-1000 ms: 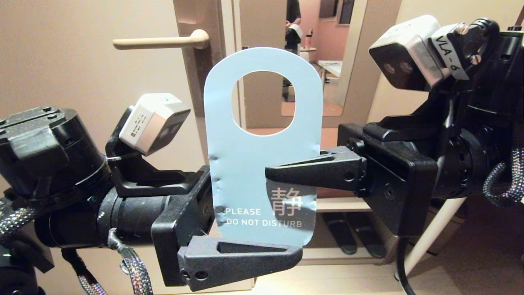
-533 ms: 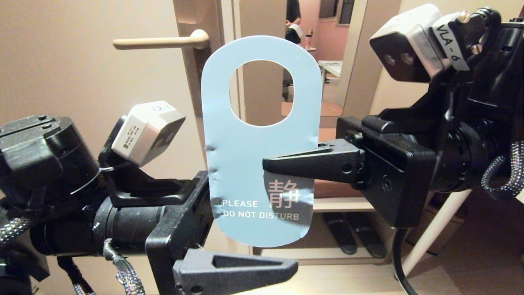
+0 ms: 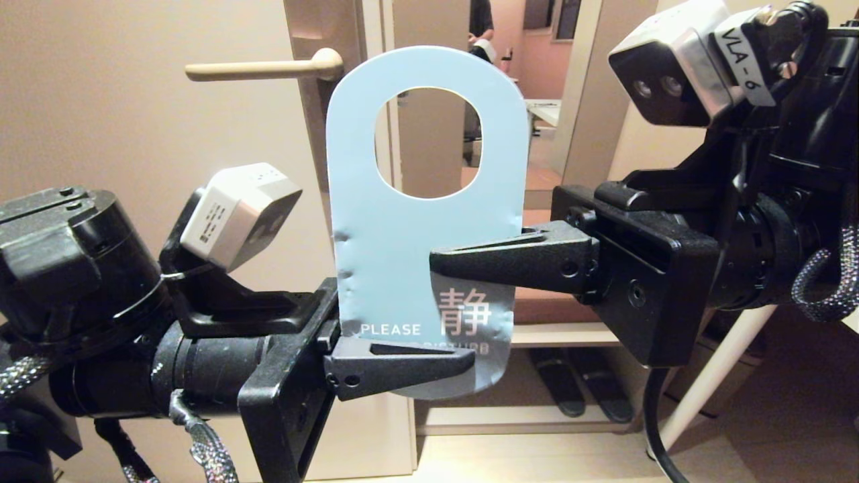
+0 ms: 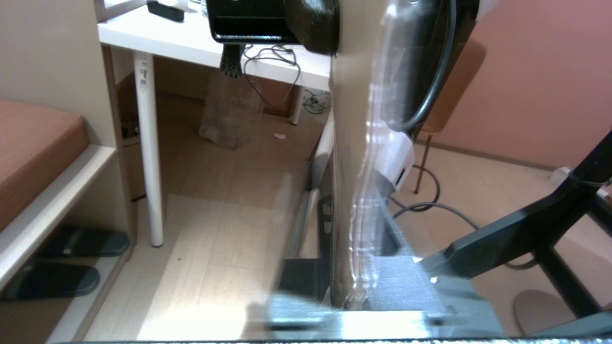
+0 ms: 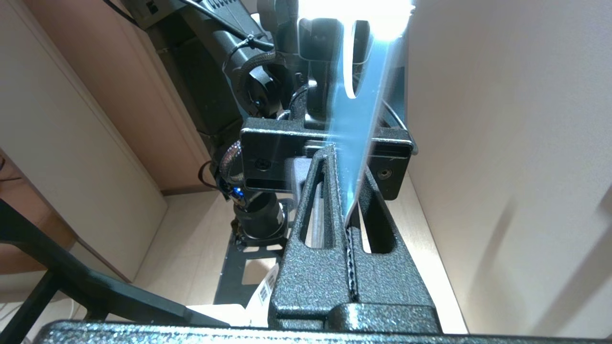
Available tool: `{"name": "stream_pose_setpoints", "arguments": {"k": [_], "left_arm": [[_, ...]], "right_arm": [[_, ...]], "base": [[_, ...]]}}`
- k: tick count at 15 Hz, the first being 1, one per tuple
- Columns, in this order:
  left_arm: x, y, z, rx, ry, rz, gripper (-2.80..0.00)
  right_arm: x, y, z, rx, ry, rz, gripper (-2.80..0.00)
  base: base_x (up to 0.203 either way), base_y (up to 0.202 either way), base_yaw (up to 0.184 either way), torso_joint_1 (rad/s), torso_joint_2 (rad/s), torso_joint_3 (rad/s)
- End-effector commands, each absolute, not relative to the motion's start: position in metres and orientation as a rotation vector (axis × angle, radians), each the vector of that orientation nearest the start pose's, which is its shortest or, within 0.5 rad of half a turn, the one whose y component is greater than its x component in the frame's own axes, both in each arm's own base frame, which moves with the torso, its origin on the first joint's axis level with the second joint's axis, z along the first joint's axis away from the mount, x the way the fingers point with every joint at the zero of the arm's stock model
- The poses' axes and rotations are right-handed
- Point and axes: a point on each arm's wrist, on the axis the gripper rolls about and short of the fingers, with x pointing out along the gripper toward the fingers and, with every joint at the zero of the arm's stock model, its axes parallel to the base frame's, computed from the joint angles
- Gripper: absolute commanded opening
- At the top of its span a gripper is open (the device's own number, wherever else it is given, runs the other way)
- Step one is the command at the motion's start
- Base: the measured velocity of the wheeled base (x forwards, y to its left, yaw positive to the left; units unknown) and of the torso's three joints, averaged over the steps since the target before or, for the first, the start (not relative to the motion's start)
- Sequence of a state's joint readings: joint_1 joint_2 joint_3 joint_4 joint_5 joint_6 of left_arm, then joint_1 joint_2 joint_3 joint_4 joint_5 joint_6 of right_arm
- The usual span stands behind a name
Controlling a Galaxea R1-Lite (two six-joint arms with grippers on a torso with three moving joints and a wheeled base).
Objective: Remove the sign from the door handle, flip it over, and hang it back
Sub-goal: Hand it to the other hand
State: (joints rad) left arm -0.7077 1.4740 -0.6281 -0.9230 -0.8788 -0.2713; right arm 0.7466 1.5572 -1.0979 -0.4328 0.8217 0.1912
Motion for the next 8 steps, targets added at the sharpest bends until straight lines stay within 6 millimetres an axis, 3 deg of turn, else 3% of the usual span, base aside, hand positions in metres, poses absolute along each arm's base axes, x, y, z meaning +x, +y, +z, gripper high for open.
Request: {"name": "stream_pose_setpoints", "arguments": {"k": [1, 7, 8], "left_arm": [[0.1693, -0.1676, 0.2250, -0.205, 0.129, -1.591, -2.80], [0.1686, -0.1675, 0.2263, -0.204, 0.122, -1.593, -2.80], [0.1686, -0.1675, 0.2263, -0.204, 0.122, -1.593, -2.80]], "right_arm": [[0.1950, 0.2031, 0.2871, 0.150, 0.179, 1.566, -2.80], [0.1945, 0.2027, 0.2838, 0.151, 0.193, 1.564, -2.80], [0.1944, 0.2026, 0.2827, 0.151, 0.197, 1.564, 0.00]], "base": [[0.000, 0.000, 0.000, 0.000, 0.00, 0.000], [0.000, 0.000, 0.000, 0.000, 0.00, 0.000], [0.000, 0.000, 0.000, 0.000, 0.00, 0.000]]}}
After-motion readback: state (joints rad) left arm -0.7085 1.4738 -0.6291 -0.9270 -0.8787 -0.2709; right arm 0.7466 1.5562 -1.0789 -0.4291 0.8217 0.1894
